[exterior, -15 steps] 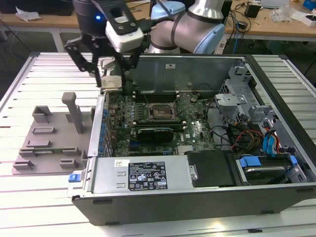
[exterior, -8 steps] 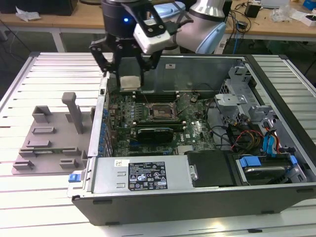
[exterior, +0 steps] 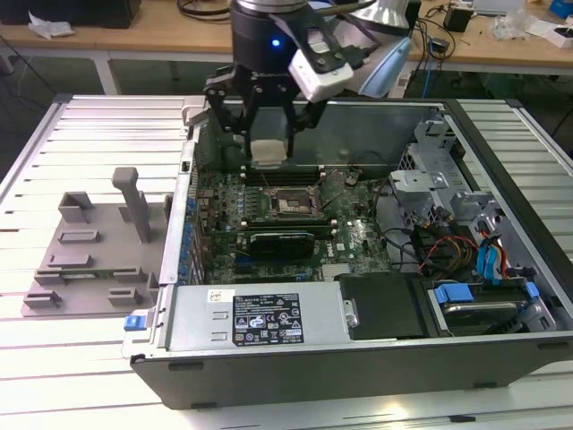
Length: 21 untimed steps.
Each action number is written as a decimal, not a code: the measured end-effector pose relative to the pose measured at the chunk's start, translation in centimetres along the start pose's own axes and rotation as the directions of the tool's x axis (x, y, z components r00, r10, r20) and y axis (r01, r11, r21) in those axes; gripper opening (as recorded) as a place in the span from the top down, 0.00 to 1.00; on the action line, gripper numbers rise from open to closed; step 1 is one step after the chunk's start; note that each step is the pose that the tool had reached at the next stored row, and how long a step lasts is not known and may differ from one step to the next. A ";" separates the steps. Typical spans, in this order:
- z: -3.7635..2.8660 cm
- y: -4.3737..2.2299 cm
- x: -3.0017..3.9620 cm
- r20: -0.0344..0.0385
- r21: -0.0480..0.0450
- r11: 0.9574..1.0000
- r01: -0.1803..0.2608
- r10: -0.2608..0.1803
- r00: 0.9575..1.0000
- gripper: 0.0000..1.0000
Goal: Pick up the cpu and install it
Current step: 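Pick up the cpu and move it towards the insertion slot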
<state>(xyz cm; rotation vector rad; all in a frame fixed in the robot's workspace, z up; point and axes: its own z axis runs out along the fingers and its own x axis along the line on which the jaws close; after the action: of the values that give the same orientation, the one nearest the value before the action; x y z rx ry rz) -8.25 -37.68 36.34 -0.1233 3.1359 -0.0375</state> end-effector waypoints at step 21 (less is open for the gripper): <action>2.56 2.30 -7.23 -0.016 -0.065 0.998 -0.005 0.004 1.000 0.45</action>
<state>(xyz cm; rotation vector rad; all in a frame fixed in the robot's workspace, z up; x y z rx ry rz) -1.22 -34.88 33.74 -0.1174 3.1539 0.0640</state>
